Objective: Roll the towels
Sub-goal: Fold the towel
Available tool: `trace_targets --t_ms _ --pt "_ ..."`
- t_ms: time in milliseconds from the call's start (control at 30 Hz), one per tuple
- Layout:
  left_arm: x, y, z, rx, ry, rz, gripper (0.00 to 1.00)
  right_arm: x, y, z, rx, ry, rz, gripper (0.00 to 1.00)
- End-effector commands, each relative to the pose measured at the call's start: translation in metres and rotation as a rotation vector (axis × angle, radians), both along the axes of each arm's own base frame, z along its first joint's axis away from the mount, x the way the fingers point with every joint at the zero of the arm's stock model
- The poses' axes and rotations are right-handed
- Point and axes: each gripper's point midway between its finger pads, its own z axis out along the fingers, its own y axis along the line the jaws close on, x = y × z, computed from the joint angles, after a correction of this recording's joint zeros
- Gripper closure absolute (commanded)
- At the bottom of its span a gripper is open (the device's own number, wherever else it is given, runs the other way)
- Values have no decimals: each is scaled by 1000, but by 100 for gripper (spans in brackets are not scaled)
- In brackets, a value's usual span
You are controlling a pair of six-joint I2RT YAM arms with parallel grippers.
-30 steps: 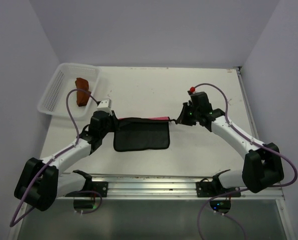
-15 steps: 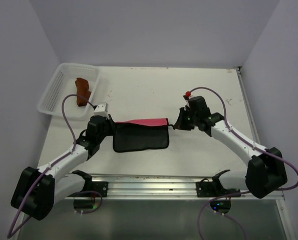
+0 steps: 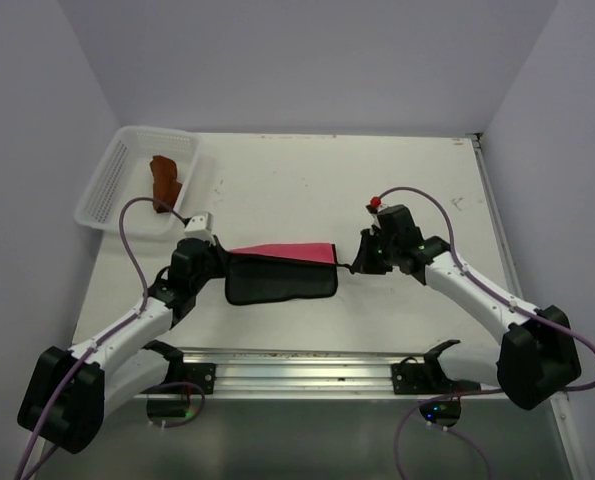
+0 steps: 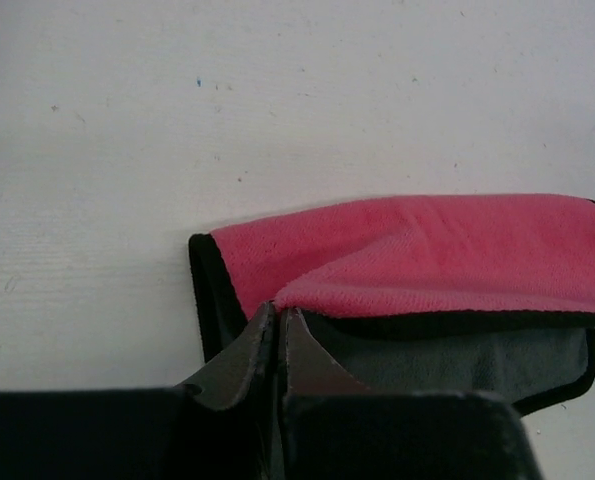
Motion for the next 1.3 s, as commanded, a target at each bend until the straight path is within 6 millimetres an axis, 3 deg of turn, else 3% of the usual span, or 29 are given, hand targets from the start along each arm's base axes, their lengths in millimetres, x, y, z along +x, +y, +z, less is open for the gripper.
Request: trace_targets --t_ms 0,633,767,933,1100,1233,1267 --pt "-6 6 -7 -11 37 31 100 -10 -9 -3 -38 -11 16 100" --pt "-33 2 -32 -57 93 -9 100 -19 -4 -33 -64 25 34 100" --pt "-36 4 -35 -56 96 -6 90 -19 0 -39 -70 33 42 100" --pt "-35 6 -27 -65 72 11 68 -20 2 -43 -73 42 48 100" --pt "-35 3 -8 -109 22 8 61 -23 10 -46 -40 66 74 100" --pt "-33 2 15 -148 -31 13 58 -27 18 -46 -8 78 108 89" --pt "-37 6 12 -138 -12 27 58 -26 18 -44 -6 74 110 86"
